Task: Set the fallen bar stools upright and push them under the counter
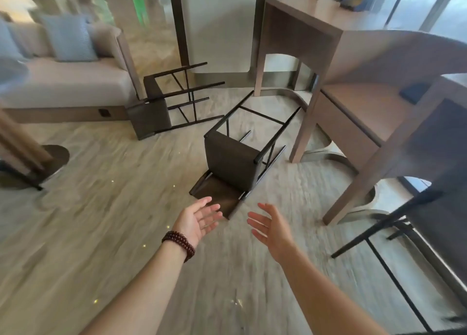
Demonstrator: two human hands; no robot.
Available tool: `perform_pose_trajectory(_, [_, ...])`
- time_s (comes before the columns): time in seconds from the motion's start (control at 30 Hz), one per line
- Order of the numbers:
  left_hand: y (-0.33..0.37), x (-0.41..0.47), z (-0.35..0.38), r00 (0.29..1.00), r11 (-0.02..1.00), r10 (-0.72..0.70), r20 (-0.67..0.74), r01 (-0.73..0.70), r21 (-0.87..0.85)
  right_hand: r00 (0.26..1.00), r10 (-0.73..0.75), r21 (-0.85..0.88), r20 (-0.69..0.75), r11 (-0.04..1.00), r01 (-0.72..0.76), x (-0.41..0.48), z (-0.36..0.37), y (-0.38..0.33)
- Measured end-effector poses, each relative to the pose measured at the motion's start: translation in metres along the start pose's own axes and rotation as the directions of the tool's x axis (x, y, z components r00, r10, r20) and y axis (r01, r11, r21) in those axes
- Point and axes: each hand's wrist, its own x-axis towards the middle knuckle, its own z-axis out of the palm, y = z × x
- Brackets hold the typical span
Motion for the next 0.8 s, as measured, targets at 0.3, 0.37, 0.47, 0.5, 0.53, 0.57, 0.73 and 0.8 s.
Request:
perform_pose_trajectory(0.3, [0.062,0.149,-0.049,0.996,0.995,-0.089,0.003,0.089,0.055,0.994,0.039,0.011,-0.103,0.999,-0.038,0.126,0.083,-0.001])
perform_pose_trajectory(0.37, [0.077,0.189,-0.059,0.993,0.99,-0.116,0.007,0.115,0.085,0.988,0.054,0.024,-0.144,0.998,-0.051,0.156,0.102,0.001])
perform_pose_trajectory(0.47, [0.096,0.243,-0.07,0.988,0.981,-0.153,0.014,0.151,0.123,0.978,0.072,0.049,-0.194,0.997,-0.064,0.2,0.127,0.001])
perform_pose_trajectory(0.5, [0.101,0.261,-0.072,0.986,0.978,-0.167,0.016,0.163,0.132,0.976,0.077,0.052,-0.204,0.996,-0.068,0.216,0.134,0.0])
perform_pose_trajectory(0.53, [0.105,0.279,-0.074,0.984,0.975,-0.18,0.015,0.176,0.138,0.975,0.08,0.05,-0.209,0.996,-0.071,0.231,0.14,-0.002])
perform_pose_trajectory(0.57, [0.108,0.295,-0.076,0.982,0.972,-0.191,0.011,0.187,0.141,0.974,0.084,0.047,-0.211,0.996,-0.076,0.245,0.144,-0.004])
perform_pose_trajectory(0.73, [0.12,0.376,-0.075,0.978,0.963,-0.21,0.003,0.206,0.173,0.965,0.106,0.051,-0.238,0.994,-0.096,0.319,0.153,-0.018])
perform_pose_trajectory(0.8, [0.121,0.408,-0.074,0.976,0.961,-0.216,-0.006,0.213,0.174,0.96,0.112,0.033,-0.255,0.994,-0.107,0.35,0.153,-0.022])
